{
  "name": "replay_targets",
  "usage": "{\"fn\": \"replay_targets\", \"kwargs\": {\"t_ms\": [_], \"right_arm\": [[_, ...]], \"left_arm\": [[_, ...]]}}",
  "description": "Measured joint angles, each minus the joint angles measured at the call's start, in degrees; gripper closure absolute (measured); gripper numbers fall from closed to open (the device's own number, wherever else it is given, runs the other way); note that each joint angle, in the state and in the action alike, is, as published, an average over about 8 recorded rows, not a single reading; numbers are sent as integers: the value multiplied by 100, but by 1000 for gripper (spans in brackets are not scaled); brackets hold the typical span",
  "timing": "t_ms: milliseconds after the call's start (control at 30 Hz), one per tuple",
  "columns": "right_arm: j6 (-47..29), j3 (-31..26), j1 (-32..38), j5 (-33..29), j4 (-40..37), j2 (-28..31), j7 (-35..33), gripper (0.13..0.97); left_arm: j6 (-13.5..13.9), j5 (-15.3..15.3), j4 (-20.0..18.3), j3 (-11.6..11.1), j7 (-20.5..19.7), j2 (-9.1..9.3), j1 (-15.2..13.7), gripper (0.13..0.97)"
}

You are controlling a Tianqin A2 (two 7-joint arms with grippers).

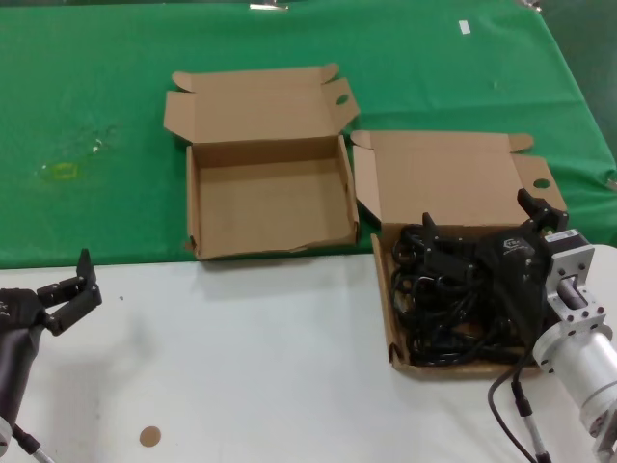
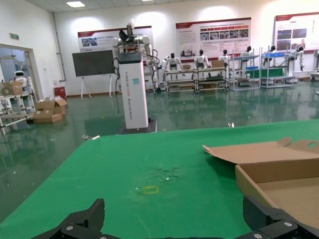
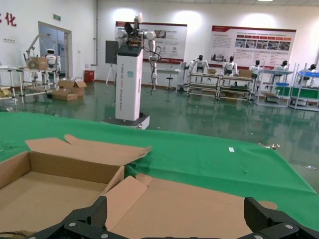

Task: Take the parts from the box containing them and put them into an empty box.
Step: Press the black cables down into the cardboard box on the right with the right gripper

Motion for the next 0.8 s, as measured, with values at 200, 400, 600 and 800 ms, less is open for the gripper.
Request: {"fn": "replay_targets", "kwargs": {"t_ms": [200,400,600,800], "right_arm": [[0,0,0,0,0,0,0,129],[0,0,0,0,0,0,0,129],[0,0,0,0,0,0,0,129],[0,0,0,0,0,0,0,129]], "left_arm": [[0,0,0,0,1,0,0,132],[0,0,0,0,1,0,0,132],[0,0,0,0,0,0,0,132],[0,0,0,0,0,0,0,134]]}}
